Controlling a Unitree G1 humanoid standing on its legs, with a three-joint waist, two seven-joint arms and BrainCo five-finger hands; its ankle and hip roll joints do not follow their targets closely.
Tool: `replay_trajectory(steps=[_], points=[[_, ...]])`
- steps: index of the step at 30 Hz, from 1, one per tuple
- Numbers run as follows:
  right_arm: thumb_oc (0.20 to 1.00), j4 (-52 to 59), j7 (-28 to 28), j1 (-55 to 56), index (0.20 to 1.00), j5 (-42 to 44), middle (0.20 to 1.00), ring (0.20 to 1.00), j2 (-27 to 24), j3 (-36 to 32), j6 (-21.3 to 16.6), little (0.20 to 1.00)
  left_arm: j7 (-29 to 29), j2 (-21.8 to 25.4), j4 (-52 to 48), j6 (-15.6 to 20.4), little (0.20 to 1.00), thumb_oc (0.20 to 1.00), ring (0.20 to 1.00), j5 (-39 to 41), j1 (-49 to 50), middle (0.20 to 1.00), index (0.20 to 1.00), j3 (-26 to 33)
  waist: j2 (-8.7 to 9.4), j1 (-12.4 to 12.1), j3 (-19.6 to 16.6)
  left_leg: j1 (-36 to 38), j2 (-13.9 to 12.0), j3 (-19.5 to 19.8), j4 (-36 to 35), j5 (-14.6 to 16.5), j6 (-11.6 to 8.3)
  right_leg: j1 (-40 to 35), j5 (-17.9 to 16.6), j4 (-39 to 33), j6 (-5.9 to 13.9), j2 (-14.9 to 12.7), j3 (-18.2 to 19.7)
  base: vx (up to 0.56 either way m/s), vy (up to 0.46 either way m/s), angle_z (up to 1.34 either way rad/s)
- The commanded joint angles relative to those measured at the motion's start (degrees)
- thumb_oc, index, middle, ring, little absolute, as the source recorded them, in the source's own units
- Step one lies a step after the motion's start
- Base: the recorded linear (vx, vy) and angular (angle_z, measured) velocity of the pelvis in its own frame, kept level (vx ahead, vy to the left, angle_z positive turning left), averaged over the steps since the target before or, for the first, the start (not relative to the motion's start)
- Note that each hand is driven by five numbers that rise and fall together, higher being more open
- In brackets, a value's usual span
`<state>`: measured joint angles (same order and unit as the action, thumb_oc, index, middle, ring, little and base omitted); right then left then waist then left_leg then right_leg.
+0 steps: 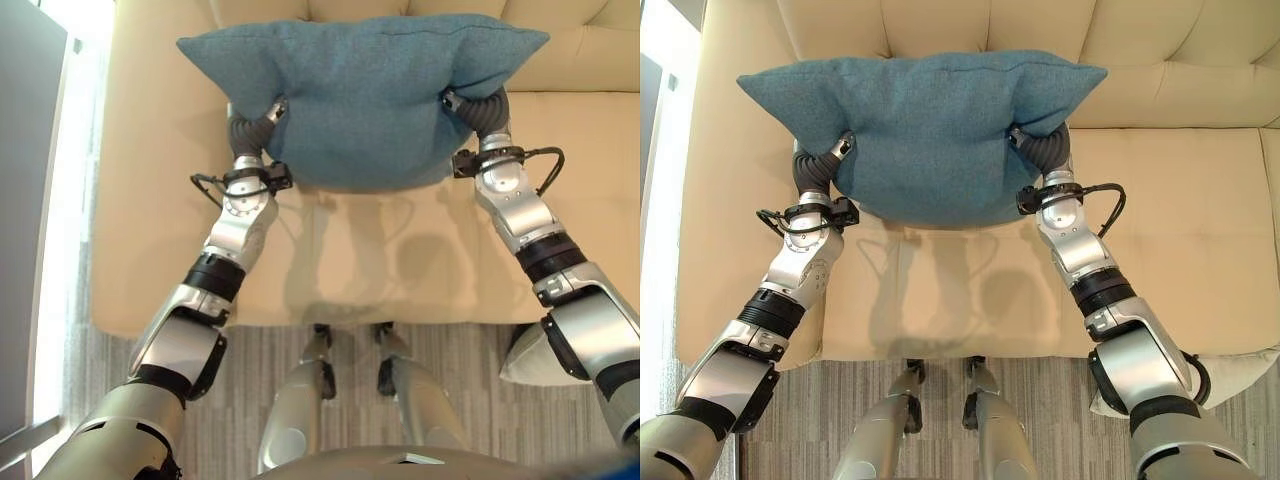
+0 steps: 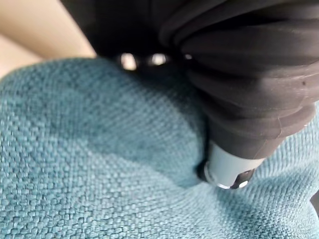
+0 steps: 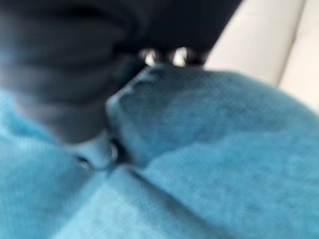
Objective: Pick up all the scattered cushions and arrange them neatly on the sofa.
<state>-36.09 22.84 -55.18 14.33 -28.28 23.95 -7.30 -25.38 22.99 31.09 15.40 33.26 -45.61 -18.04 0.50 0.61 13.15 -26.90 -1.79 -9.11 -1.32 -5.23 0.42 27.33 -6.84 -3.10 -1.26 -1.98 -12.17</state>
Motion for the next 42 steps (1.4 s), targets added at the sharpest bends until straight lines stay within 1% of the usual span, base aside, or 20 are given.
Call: replay_trajectory(steps=[1,2,3,4,5,6,7,12,17,21,25,27,28,29,30,31,34,36,38,42], points=[[0.200,-2.0,-0.8,-7.3,0.200,-3.9,0.200,0.200,2.8,4.3,-1.8,0.200,1.8,-1.3,2.5,3.0,0.200,0.200,0.200,0.7,-7.5,0.200,0.200,-5.2,3.42,-1.4,-1.7,-2.7,-0.8,1.9,0.9,-1.4,-3.37,0.9,-3.5,-0.6,8.91,-6.0,2.0,0.01,-0.046,0.03],[0.200,-5.2,0.1,-9.8,0.200,-4.3,0.200,0.200,2.9,4.9,-1.5,0.200,0.8,-1.2,5.5,2.8,0.200,0.200,0.200,0.2,-10.2,0.200,0.200,-5.6,3.56,-1.5,-1.8,-3.4,-0.9,1.9,0.1,-2.2,-3.72,1.7,-4.1,-1.3,9.08,-5.8,1.9,0.01,-0.034,0.02],[0.200,-5.3,0.1,-9.9,0.200,-4.2,0.200,0.200,2.9,4.9,-1.5,0.200,0.8,-1.2,5.6,2.8,0.272,0.272,0.272,0.2,-10.3,0.272,0.272,-5.6,3.55,-1.5,-1.8,-3.4,-0.9,1.9,0.0,-2.3,-3.73,1.7,-4.1,-1.3,9.07,-5.8,1.9,0.01,-0.041,0.03],[0.200,-7.5,0.9,-12.1,0.200,-5.0,0.200,0.200,2.8,5.6,-1.2,0.200,0.2,-1.1,7.5,2.6,0.445,0.445,0.445,-0.3,-12.7,0.445,0.445,-6.1,3.56,-1.5,-1.9,-3.7,-1.1,1.9,-1.3,-3.0,-3.99,2.4,-4.4,-1.8,9.32,-5.6,1.7,0.00,-0.022,0.06],[0.322,-10.4,2.1,-14.6,0.322,-5.5,0.322,0.322,2.7,6.5,-1.0,0.322,-0.7,-0.6,10.2,2.4,0.812,0.812,0.812,-0.9,-16.0,0.812,0.812,-6.7,3.52,-1.7,-1.8,-4.3,-1.3,2.0,-2.2,-3.9,-4.29,3.4,-4.6,-1.9,9.57,-5.5,1.5,-0.01,-0.026,0.08],[0.740,-12.1,2.8,-16.4,0.740,-5.9,0.740,0.740,2.6,7.0,-0.8,0.740,-1.1,0.0,11.8,2.2,1.000,1.000,1.000,-1.5,-18.4,1.000,1.000,-7.0,3.41,-1.7,-1.8,-5.0,-1.4,2.0,-2.7,-4.4,-4.58,4.0,-4.6,-1.9,9.72,-5.4,1.5,-0.04,-0.028,0.06],[1.000,-16.2,3.9,-20.1,1.000,-6.8,1.000,1.000,2.4,8.5,0.2,1.000,-2.1,1.3,15.1,1.5,1.000,1.000,1.000,-2.9,-23.8,1.000,1.000,-8.5,3.10,-1.8,-1.6,-6.0,-1.6,2.4,-3.4,-5.2,-5.03,5.3,-4.8,-1.9,9.94,-5.2,1.2,-0.03,-0.020,0.05],[1.000,-23.8,5.6,-26.2,1.000,-7.5,1.000,1.000,3.3,11.1,2.1,1.000,-2.8,2.6,21.9,0.2,1.000,1.000,1.000,-4.1,-32.7,1.000,1.000,-11.6,2.01,-1.6,-1.0,-7.6,-1.8,3.0,-3.7,-5.9,-5.63,6.8,-5.1,-1.9,10.17,-5.2,0.7,-0.02,0.001,0.10],[1.000,-26.7,6.2,-29.2,1.000,-5.5,1.000,1.000,4.3,11.8,2.7,1.000,-2.7,3.8,24.9,-0.5,1.000,1.000,1.000,-3.9,-37.8,1.000,1.000,-13.1,1.33,-1.7,-1.0,-8.0,-1.4,3.2,-3.7,-6.1,-5.76,7.2,-5.4,-1.9,10.29,-5.3,0.8,0.00,0.007,0.00],[1.000,-28.4,5.2,-29.7,1.000,-3.8,1.000,1.000,0.3,12.1,2.8,1.000,-1.4,8.0,26.2,-1.2,1.000,1.000,1.000,-2.9,-38.8,1.000,1.000,-12.6,1.02,-1.7,-1.6,-6.6,-1.1,3.1,-3.7,-5.5,-5.45,6.1,-5.5,-1.9,10.30,-5.5,1.0,0.00,0.009,0.00],[1.000,-27.0,4.6,-28.5,1.000,-1.7,1.000,1.000,-6.8,10.6,2.5,1.000,-0.5,13.6,25.9,-0.9,1.000,1.000,1.000,-1.4,-37.5,1.000,1.000,-11.2,0.96,-1.5,-2.1,-4.0,-0.8,2.6,-3.7,-4.6,-5.26,3.7,-5.2,-1.9,10.28,-5.7,1.0,0.00,0.024,0.01],[1.000,-26.1,4.4,-27.1,1.000,-0.4,1.000,1.000,-10.9,9.5,2.0,1.000,0.8,17.8,25.7,-0.8,1.000,1.000,1.000,-0.8,-36.0,1.000,1.000,-10.4,0.99,-1.4,-2.5,-2.4,-0.6,2.4,-3.7,-4.1,-5.17,2.3,-5.0,-1.9,10.33,-5.8,1.1,0.00,0.015,-0.01],[1.000,-26.1,4.4,-27.0,1.000,-0.4,1.000,1.000,-10.9,9.5,2.0,1.000,0.8,17.8,25.7,-0.8,1.000,1.000,1.000,-0.8,-35.9,1.000,1.000,-10.4,1.01,-1.4,-2.4,-2.3,-0.6,2.3,-3.7,-4.1,-5.17,2.2,-5.0,-1.9,10.34,-5.8,1.1,0.01,0.020,-0.03],[1.000,-25.8,4.0,-26.4,1.000,0.1,1.000,1.000,-12.5,9.2,1.8,1.000,0.9,19.2,25.3,-0.7,1.000,1.000,1.000,-0.7,-35.0,1.000,1.000,-10.0,1.02,-1.4,-2.5,-1.6,-0.5,2.3,-3.7,-3.8,-5.12,1.6,-4.9,-1.9,10.38,-5.8,1.1,-0.01,0.031,-0.02],[1.000,-24.8,3.3,-24.6,1.000,1.5,1.000,1.000,-16.9,7.9,1.1,1.000,2.1,22.5,24.3,-0.5,1.000,1.000,1.000,-0.3,-32.8,1.000,1.000,-8.9,0.91,-1.3,-2.7,-0.6,-0.4,1.9,-3.7,-3.6,-5.16,0.7,-4.8,-1.9,10.47,-5.9,0.9,0.00,0.041,0.00],[1.000,-23.1,2.5,-23.0,1.000,2.1,1.000,1.000,-19.1,7.4,0.8,1.000,2.4,23.9,22.6,-0.3,1.000,1.000,1.000,-0.1,-31.0,1.000,1.000,-8.1,0.86,-1.2,-2.7,0.1,-0.3,1.8,-3.7,-3.3,-5.16,0.0,-4.7,-1.9,10.44,-6.0,0.9,-0.01,0.040,0.04],[1.000,-16.7,-0.7,-13.6,1.000,4.5,1.000,1.000,-24.8,2.7,-0.3,1.000,4.8,27.7,13.7,1.0,1.000,1.000,1.000,1.3,-20.7,1.000,1.000,-3.2,1.06,-1.1,-3.1,2.5,-0.2,1.3,-3.7,-2.8,-5.05,-2.4,-4.3,-1.9,10.41,-5.9,0.7,0.01,0.005,0.02],[1.000,-11.2,-3.3,-4.2,1.000,4.3,1.000,1.000,-27.4,-1.4,-0.5,1.000,6.8,29.7,7.1,0.8,1.000,1.000,1.000,1.0,-11.2,1.000,1.000,0.7,1.34,-1.1,-3.5,4.8,-0.1,1.1,-3.7,-2.2,-5.02,-4.5,-3.8,-1.9,10.34,-5.8,0.6,0.05,-0.017,0.07],[1.000,-6.0,-7.2,9.1,1.000,3.8,1.000,1.000,-28.9,-7.7,-1.1,1.000,9.4,31.3,-0.7,0.9,1.000,1.000,1.000,-1.6,1.4,1.000,1.000,5.4,1.41,-1.1,-3.9,7.1,-0.2,1.1,-3.7,-1.7,-4.96,-6.9,-3.2,-1.9,10.21,-5.9,0.3,0.08,-0.017,0.06],[1.000,2.8,-11.2,31.8,1.000,-0.8,1.000,1.000,-25.1,-19.6,-1.7,1.000,14.1,28.1,-12.0,-0.6,1.000,1.000,1.000,-6.2,24.9,1.000,1.000,15.0,1.46,-1.1,-5.3,11.5,-0.3,1.3,-3.7,-0.9,-4.89,-11.1,-2.0,-1.9,10.20,-6.1,-0.2,0.07,-0.023,0.00]])
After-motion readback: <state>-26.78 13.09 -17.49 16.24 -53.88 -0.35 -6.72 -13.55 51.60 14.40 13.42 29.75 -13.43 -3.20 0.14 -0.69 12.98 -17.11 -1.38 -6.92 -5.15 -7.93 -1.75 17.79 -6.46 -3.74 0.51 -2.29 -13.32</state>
